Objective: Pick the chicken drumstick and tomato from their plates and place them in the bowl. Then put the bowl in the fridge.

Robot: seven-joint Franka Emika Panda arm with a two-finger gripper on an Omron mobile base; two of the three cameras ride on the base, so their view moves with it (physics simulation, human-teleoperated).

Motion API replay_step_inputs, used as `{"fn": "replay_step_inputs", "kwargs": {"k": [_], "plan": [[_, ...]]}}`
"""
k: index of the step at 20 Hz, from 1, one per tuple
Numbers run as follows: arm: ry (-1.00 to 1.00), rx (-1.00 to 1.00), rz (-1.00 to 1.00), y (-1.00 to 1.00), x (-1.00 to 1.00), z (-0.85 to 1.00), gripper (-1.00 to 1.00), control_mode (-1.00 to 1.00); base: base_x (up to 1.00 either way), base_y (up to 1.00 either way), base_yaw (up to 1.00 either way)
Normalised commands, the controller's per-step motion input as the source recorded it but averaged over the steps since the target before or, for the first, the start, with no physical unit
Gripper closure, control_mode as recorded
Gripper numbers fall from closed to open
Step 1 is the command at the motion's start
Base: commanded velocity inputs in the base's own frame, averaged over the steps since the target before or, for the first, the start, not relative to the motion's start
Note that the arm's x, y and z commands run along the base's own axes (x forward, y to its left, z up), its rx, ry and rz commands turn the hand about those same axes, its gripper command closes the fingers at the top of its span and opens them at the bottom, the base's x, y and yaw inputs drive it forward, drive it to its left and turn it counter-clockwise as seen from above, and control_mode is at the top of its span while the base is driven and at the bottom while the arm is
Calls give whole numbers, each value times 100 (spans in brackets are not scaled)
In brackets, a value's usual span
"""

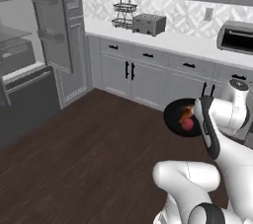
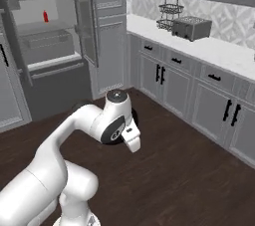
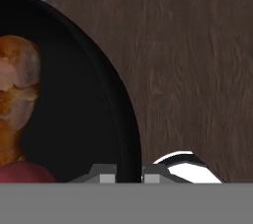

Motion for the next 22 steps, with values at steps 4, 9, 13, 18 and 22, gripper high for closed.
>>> {"fn": "replay_step_inputs", "kwargs": {"k": [4, 9, 13, 18, 22], "plan": [[0, 0, 0, 0, 0, 0, 100, 100, 100, 0, 44], [0, 0, 0, 0, 0, 0, 100, 100, 100, -1, 47], [0, 0, 0, 0, 0, 0, 100, 100, 100, -1, 47], [0, 0, 0, 0, 0, 0, 100, 100, 100, 0, 46], [0, 0, 0, 0, 0, 0, 100, 100, 100, 0, 45]]}}
